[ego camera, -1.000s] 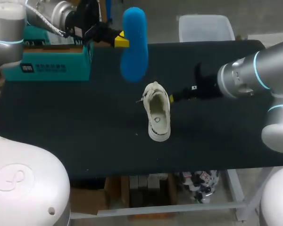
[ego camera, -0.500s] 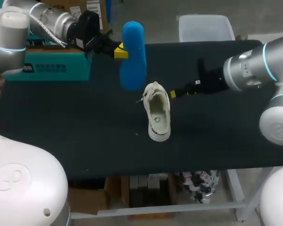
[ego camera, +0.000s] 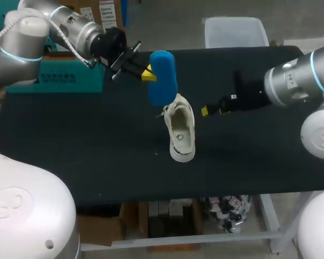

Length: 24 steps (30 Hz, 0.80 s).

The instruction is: Open the shoe tongue, take the insole out of the shoe, put the insole back into the shoe, and pack the shoe into the shoebox

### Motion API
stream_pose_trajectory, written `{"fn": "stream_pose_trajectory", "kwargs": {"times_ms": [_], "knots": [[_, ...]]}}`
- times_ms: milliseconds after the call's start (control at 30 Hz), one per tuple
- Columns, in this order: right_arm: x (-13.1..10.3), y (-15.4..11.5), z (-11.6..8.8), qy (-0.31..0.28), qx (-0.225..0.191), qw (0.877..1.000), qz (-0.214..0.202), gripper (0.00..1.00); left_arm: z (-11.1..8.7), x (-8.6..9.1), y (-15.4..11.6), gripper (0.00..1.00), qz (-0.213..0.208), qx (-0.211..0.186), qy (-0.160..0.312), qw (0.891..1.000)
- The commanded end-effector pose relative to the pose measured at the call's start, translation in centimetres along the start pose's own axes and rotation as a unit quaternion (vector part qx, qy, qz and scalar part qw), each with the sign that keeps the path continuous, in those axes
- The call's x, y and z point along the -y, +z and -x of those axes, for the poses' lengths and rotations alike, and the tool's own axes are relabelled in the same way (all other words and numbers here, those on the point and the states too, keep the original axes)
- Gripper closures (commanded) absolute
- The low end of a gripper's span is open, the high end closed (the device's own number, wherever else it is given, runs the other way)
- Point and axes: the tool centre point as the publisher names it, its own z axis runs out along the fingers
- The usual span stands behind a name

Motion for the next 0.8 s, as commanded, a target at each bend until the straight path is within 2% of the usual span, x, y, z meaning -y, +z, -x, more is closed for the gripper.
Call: {"fn": "stream_pose_trajectory", "kwargs": {"times_ms": [33, 133, 233, 367, 400, 467, 500, 533, 633, 700, 767, 800], "knots": [[-1.5, -1.0, -0.1, -0.03, -0.074, 0.995, -0.067, 0.0, -0.7, 0.5, 0.7, 1.0, 0.004, -0.001, 0.003, 1.0], [-1.5, -1.0, -0.1, -0.03, -0.074, 0.995, -0.067, 0.0, -1.4, 0.8, 1.2, 1.0, 0.022, -0.012, 0.021, 0.999], [-1.5, -1.0, -0.1, -0.03, -0.074, 0.995, -0.067, 0.0, -2.6, 1.1, 1.8, 1.0, 0.05, -0.014, 0.062, 0.997], [-1.5, -1.0, -0.1, -0.03, -0.074, 0.995, -0.067, 0.0, -3.8, 0.8, 2.2, 1.0, 0.067, -0.016, 0.109, 0.992], [-1.5, -1.1, 0.2, 0.018, -0.082, 0.994, -0.075, 0.0, -4.0, 0.7, 2.4, 1.0, 0.075, -0.015, 0.123, 0.989], [-1.3, -0.9, 0.2, 0.049, -0.081, 0.99, -0.107, 0.0, -4.4, 0.4, 2.6, 1.0, 0.076, -0.015, 0.139, 0.987], [-1.3, -0.9, 0.3, 0.104, -0.073, 0.987, -0.102, 0.0, -4.5, 0.2, 2.7, 1.0, 0.075, -0.015, 0.149, 0.986], [-1.2, -0.9, 0.3, 0.129, -0.063, 0.984, -0.104, 0.0, -4.7, 0.0, 2.9, 1.0, 0.079, -0.011, 0.156, 0.984], [-0.7, -1.3, 0.0, 0.219, -0.087, 0.968, -0.092, 0.0, -5.2, -0.6, 3.5, 1.0, 0.082, -0.01, 0.18, 0.98], [-0.1, -1.6, -0.3, 0.286, -0.088, 0.949, -0.096, 0.0, -5.6, -0.9, 3.9, 1.0, 0.085, -0.01, 0.195, 0.977], [0.2, -1.7, -0.9, 0.319, -0.134, 0.935, -0.081, 0.0, -5.9, -1.1, 4.1, 1.0, 0.089, -0.008, 0.212, 0.973], [0.3, -1.6, -1.4, 0.325, -0.129, 0.932, -0.092, 0.0, -6.1, -1.2, 4.3, 1.0, 0.094, -0.006, 0.22, 0.971]]}}
